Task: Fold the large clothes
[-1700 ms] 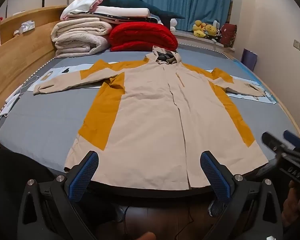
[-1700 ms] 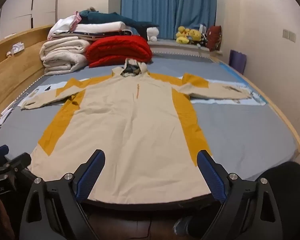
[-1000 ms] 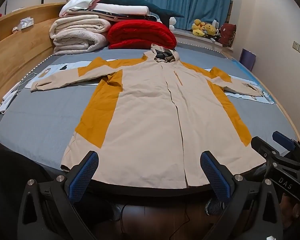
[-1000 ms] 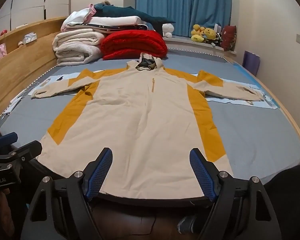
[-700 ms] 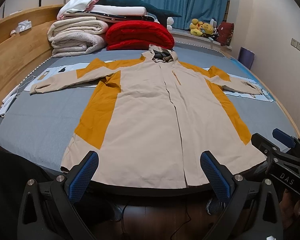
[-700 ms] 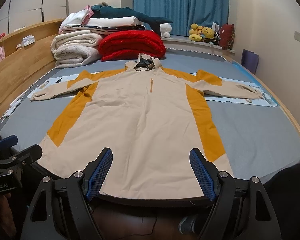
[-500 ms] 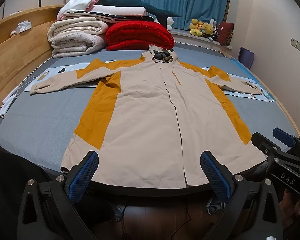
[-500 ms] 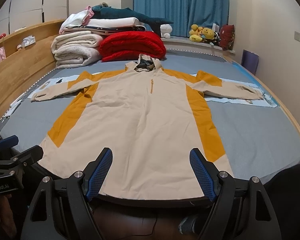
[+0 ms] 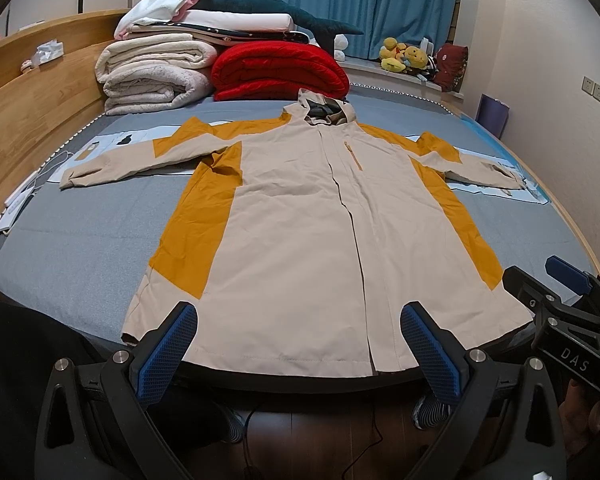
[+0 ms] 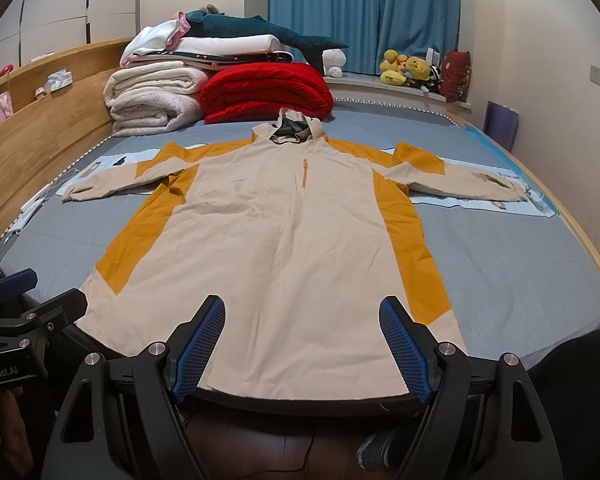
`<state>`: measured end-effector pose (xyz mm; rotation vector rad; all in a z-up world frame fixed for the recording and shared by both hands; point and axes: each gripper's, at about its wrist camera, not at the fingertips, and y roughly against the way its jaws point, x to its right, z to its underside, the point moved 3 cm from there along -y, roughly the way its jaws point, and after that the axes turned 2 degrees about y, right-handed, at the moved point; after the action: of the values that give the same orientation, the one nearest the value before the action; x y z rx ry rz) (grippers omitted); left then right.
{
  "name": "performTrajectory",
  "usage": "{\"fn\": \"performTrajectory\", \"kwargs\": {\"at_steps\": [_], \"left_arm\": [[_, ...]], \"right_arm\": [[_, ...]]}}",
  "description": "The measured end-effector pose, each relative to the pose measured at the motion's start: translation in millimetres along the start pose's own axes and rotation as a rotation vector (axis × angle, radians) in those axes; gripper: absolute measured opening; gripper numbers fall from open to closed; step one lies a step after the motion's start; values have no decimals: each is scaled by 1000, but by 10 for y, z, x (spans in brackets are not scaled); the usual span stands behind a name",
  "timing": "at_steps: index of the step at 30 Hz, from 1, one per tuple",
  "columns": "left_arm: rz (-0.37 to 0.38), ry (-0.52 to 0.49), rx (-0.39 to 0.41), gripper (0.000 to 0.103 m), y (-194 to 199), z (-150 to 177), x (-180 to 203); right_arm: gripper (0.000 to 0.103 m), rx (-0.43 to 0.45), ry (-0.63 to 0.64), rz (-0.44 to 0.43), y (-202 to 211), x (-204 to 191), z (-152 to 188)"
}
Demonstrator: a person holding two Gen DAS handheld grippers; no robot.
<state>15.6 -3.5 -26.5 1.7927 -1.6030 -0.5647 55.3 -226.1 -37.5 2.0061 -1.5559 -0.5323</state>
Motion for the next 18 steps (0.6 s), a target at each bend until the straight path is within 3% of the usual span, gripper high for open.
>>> {"fn": "performTrajectory", "kwargs": {"at_steps": [18], "left_arm": [[0,0,0,101,0,-3,1]], "right_arm": [[80,3,2,0,10,-6,-5]]}}
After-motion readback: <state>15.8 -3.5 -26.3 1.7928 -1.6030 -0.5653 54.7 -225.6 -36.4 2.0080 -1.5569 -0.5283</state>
